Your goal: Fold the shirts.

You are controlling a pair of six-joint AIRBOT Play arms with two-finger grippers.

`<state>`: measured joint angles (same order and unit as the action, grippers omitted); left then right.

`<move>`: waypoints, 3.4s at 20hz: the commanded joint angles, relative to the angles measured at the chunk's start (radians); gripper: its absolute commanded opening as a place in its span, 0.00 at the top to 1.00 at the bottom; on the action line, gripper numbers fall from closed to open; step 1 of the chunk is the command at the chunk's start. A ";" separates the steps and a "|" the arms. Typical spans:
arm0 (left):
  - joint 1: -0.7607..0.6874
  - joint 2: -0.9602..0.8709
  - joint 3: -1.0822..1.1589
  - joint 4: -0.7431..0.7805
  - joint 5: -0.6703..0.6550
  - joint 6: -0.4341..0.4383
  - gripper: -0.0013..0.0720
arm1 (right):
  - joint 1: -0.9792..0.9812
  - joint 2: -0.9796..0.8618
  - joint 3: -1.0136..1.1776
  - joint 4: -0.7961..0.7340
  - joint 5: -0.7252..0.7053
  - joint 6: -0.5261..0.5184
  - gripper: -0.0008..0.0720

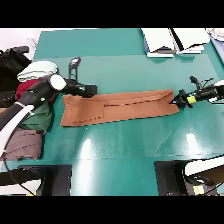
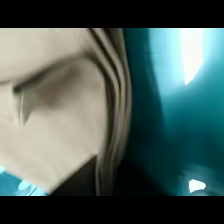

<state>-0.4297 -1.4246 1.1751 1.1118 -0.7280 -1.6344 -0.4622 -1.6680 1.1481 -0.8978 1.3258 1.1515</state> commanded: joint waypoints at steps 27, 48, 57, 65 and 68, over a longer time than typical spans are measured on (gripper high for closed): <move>0.018 -0.235 0.508 0.142 -0.284 -0.007 0.95 | 0.806 0.299 0.541 0.176 -0.014 0.212 0.97; 0.058 0.130 0.480 0.347 -0.278 0.023 0.95 | 0.598 0.155 0.031 0.048 -0.198 0.167 0.23; 0.050 0.106 0.481 0.339 -0.276 0.019 0.95 | 0.792 -0.191 0.237 0.226 -0.201 0.164 0.45; 0.042 0.106 0.481 0.262 -0.287 0.001 0.95 | 0.832 -0.140 0.446 0.013 -0.269 0.165 0.97; 0.000 0.106 0.481 0.268 -0.278 0.005 0.95 | 0.647 0.000 0.446 -0.173 -0.222 0.221 0.97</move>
<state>-0.4023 -1.3182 1.6562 1.3869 -1.0103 -1.6295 0.3019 -1.7660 1.5734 -0.8955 1.0767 1.3281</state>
